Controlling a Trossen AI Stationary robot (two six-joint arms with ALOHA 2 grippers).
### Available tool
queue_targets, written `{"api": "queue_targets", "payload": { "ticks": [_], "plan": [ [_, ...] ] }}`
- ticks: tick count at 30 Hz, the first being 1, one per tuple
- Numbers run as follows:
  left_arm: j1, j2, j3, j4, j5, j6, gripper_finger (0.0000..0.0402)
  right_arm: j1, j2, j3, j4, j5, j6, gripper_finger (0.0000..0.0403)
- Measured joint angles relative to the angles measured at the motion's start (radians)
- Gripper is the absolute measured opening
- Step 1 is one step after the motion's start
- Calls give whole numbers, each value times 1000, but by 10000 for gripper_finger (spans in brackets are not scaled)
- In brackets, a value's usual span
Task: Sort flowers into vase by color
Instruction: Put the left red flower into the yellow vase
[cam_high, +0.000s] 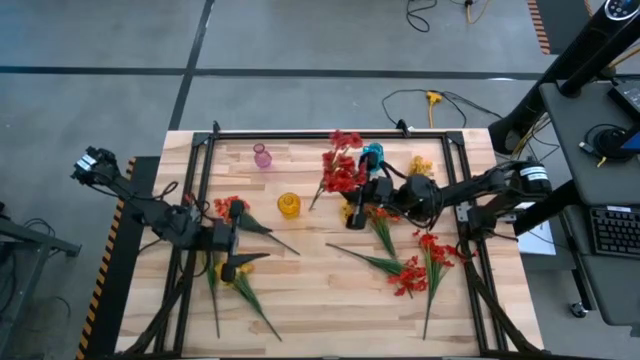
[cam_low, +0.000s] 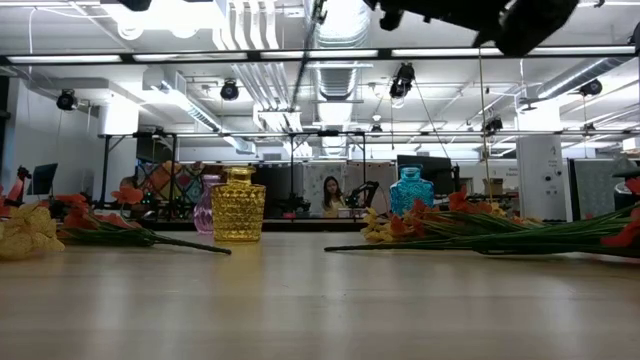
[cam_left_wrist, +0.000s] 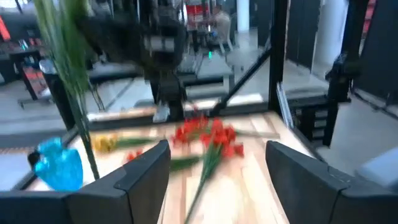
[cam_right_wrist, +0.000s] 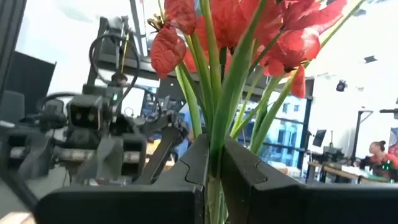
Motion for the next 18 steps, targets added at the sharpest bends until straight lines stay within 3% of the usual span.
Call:
{"api": "queue_targets", "payload": {
  "ticks": [7, 18],
  "plan": [
    [-5, -46, -1, -164, 0, -115, 246, -9, 92, 132, -28, 3, -29, 22],
    [-6, -85, 0, -192, -3, -178, 246, -29, 173, 302, -162, 2, -16, 22]
  ]
}}
